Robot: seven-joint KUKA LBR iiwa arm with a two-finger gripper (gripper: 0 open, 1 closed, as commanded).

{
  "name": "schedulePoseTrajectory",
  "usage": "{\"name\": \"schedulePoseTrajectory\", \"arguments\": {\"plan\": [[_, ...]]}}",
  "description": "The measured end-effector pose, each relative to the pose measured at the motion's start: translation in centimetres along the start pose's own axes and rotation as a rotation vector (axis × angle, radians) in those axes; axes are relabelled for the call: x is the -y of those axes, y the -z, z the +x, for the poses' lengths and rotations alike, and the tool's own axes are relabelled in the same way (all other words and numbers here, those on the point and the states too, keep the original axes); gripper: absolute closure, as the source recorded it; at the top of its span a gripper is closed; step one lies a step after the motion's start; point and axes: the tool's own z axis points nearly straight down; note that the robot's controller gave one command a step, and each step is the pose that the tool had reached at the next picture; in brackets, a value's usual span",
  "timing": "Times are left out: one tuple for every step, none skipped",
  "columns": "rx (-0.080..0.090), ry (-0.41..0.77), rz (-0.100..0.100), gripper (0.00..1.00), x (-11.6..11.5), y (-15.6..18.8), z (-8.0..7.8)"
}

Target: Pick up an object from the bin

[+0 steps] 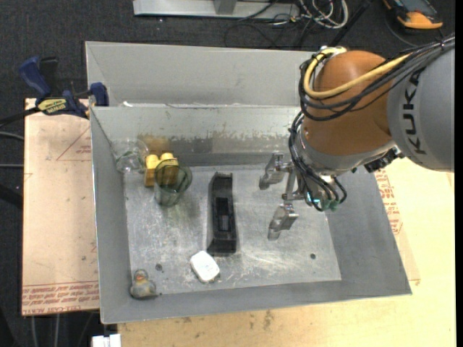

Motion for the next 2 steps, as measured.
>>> {"name": "schedulePoseTrajectory", "arguments": {"plan": [[0.007, -0.001, 0.0, 0.0, 0.0, 0.3, -0.1], [0.015, 0.02, 0.001, 0.0, -4.0, -4.1, 0.7]]}}
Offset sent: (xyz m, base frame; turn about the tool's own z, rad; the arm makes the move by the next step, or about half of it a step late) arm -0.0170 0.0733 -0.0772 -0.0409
